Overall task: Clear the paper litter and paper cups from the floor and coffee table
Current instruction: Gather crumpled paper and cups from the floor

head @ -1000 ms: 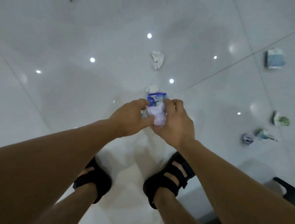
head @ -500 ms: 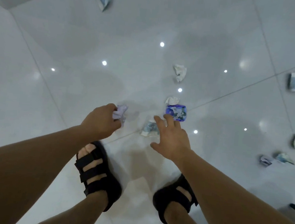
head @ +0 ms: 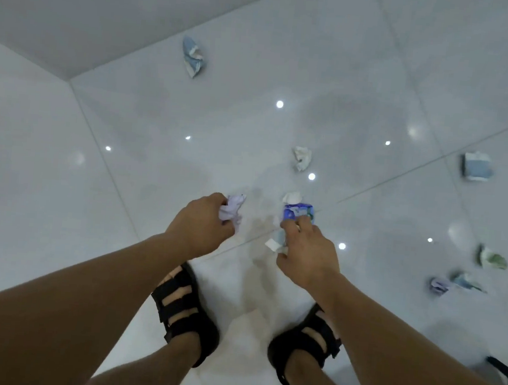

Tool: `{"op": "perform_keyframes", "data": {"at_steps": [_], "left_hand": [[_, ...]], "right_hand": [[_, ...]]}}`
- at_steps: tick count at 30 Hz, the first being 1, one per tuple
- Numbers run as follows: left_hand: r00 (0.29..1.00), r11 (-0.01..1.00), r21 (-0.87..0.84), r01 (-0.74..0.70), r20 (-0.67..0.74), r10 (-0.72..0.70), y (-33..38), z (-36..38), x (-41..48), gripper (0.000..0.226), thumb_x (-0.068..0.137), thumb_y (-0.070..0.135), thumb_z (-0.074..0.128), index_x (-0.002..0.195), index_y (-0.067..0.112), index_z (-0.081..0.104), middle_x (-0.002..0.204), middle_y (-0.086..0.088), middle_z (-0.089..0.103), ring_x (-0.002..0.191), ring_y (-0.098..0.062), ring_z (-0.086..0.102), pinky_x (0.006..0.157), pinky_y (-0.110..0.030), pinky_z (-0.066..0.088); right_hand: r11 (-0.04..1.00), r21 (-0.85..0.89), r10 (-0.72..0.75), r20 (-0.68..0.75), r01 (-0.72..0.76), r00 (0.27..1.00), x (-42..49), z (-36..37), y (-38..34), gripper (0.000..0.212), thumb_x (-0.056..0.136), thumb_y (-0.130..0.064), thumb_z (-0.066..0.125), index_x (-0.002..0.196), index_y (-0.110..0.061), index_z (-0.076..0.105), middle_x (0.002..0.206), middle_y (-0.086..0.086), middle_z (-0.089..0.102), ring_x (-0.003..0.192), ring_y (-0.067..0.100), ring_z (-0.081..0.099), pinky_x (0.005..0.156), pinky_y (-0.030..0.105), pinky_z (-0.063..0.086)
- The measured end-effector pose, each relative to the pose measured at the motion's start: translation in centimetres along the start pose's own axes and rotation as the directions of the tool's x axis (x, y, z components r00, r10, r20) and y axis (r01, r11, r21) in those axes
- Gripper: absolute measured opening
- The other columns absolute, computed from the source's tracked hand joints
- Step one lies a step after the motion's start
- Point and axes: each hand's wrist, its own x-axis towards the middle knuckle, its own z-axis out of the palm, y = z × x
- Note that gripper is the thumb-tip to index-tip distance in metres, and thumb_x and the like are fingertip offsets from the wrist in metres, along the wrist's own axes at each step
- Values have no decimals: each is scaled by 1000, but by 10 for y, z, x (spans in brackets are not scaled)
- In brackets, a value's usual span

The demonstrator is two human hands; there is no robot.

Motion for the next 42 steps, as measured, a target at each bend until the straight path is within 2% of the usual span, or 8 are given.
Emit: {"op": "perform_keyframes", "data": {"at_steps": [9, 12, 15, 20, 23, 31, 38, 42], "left_hand": [[985, 988, -41, -146, 90, 149, 202, -163, -151, 20, 90, 29, 59, 91, 10, 59, 95, 1, 67, 90, -18, 64, 82, -34, 50], [972, 973, 16, -231, 45, 230, 266, -206, -195, 18, 88, 24, 60, 96, 8, 58, 101, 2, 67, 92, -19, 63, 80, -31, 49], [940, 939, 35, -342, 11, 341, 319, -237, -232, 14, 87, 21, 63, 89, 15, 50, 97, 10, 61, 86, -14, 58, 64, -18, 37], [869, 859, 132, -494, 76, 488, 367, -267, -284, 17, 86, 25, 63, 96, 19, 51, 106, 0, 65, 83, -14, 53, 56, -15, 31], [806, 789, 170, -590, 163, 568, 373, -280, -313, 20, 84, 25, 65, 99, 19, 53, 118, 3, 65, 88, -12, 54, 61, -16, 31], [602, 518, 306, -799, 404, 689, 401, -257, -407, 21, 85, 29, 64, 101, 16, 56, 112, 0, 66, 84, -11, 51, 64, -20, 32], [285, 167, 238, -957, 653, 702, 419, -130, -582, 21, 84, 32, 61, 98, 18, 54, 100, -2, 64, 87, -22, 58, 65, -24, 36], [89, -21, 134, -991, 761, 643, 385, -48, -704, 16, 82, 33, 59, 95, 30, 50, 86, 12, 59, 73, -10, 55, 57, -16, 34]], "right_hand": [[992, 91, 104, -185, -89, 977, -192, -245, -5, 56, 85, -35, 57, 137, -27, 38, 129, -1, 34, 99, 19, 50, 67, 27, 43], [987, 123, 128, -243, -101, 962, -250, -312, -9, 56, 85, -34, 58, 137, -24, 39, 130, -1, 34, 101, 21, 51, 68, 28, 42], [982, 137, 170, -306, -133, 937, -301, -361, -17, 58, 85, -35, 59, 138, -23, 39, 133, 2, 35, 105, 25, 52, 68, 29, 38], [949, 216, 301, -387, -231, 872, -377, -394, -45, 62, 85, -36, 61, 141, -22, 37, 136, 5, 35, 108, 28, 53, 70, 30, 39], [900, 323, 409, -396, -292, 822, -423, -390, -68, 65, 84, -39, 62, 142, -23, 37, 137, 4, 36, 108, 28, 55, 74, 32, 43], [653, 607, 727, -336, -452, 599, -569, -333, -112, 67, 82, -42, 64, 141, -25, 37, 136, 2, 36, 109, 27, 55, 80, 34, 46], [351, 772, 930, -221, -530, 294, -738, -212, -151, 59, 82, -42, 64, 133, -21, 42, 125, 4, 39, 101, 30, 56, 75, 36, 47], [124, 833, 991, -82, -539, 101, -848, -102, -194, 55, 82, -44, 66, 127, -21, 43, 123, 4, 40, 106, 29, 55, 78, 37, 46]]}}
